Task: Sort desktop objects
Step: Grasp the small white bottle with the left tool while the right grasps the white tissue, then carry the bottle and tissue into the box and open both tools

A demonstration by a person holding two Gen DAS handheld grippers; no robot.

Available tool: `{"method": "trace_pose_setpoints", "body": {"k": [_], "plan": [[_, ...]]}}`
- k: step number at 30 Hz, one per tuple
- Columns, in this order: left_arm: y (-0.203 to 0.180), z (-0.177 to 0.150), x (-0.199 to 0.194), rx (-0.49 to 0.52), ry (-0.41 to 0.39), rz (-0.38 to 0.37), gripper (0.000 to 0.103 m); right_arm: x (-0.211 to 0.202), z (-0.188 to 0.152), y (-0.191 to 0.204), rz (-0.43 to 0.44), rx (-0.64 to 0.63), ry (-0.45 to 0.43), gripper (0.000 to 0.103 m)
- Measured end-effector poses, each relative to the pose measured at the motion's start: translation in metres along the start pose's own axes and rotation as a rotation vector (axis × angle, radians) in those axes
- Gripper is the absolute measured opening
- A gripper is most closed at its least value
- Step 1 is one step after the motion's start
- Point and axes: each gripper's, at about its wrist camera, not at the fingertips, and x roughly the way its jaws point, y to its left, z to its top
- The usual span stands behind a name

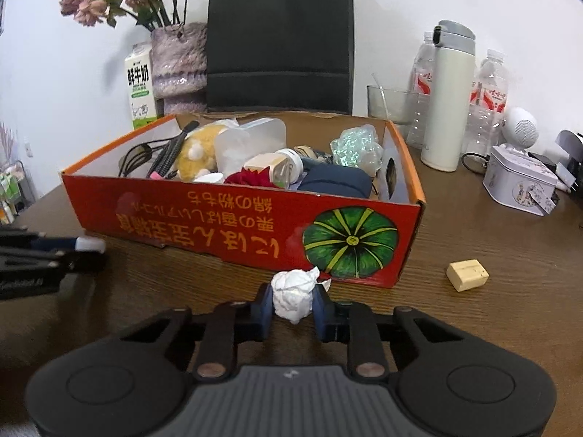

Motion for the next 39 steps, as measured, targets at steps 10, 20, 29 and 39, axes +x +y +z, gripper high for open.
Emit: {"method": "trace_pose_setpoints", "body": {"k": [10,20,29,39], "plan": [[-0.041,-0.066,-0.082,0.058,-0.029,-0.095,0.035,-0.085,-0.056,0.031,0.046,0.027,-0.023,0.021],[-0.046,-0.069,-0.094,0.015,-0.07,-0.14,0.067,-0.128,-0.097,0.039,0.012,0.026,0.016,0.024],[-0.064,-0.065,-0.071,0.171,0.072,-0.135,0.025,-0.13,-0.098,0.043,0.025,0.028,0.016,0.025],[-0.061,-0.066,-0.105,0.1,-0.042,-0.192,0.01,-0.127,-0.099,0.04,0.023,0.035,0.012,0.025]]}}
